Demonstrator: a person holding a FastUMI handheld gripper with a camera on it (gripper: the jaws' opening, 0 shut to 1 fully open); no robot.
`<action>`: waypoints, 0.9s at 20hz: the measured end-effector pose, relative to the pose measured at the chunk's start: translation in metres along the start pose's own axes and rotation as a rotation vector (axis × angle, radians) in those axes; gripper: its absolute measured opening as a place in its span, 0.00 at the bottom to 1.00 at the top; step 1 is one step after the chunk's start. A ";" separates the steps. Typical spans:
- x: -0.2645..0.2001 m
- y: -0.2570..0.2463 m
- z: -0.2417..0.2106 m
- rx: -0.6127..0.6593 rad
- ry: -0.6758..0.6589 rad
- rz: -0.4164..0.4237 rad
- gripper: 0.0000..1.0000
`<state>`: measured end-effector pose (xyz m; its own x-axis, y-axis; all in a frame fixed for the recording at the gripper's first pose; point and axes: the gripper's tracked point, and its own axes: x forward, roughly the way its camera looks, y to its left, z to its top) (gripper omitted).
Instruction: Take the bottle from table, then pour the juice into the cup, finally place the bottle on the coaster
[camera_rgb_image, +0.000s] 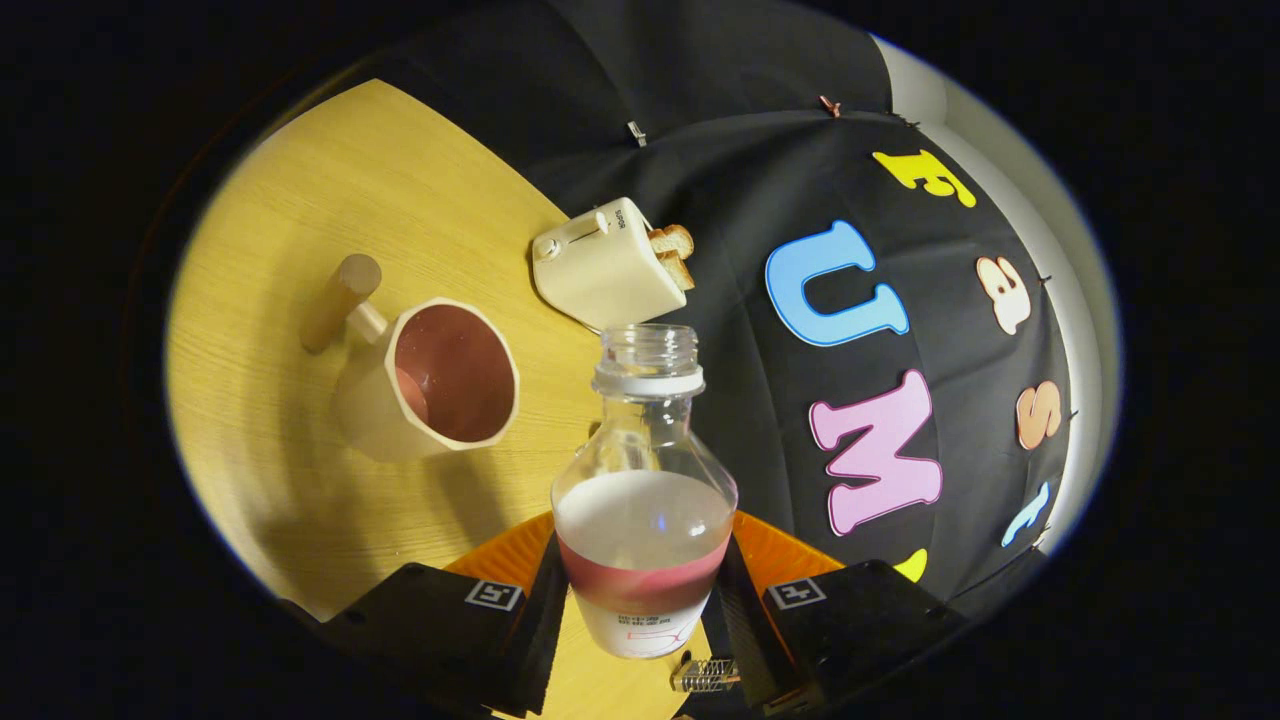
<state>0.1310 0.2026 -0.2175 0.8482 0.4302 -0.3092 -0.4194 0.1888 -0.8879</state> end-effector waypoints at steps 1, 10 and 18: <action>0.001 0.000 0.001 -0.015 0.002 -0.004 0.74; 0.014 0.006 0.000 -0.223 -0.011 -0.019 0.74; 0.028 0.006 0.002 -0.386 -0.042 -0.011 0.73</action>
<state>0.1512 0.2178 -0.2307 0.8347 0.4669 -0.2921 -0.2513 -0.1490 -0.9564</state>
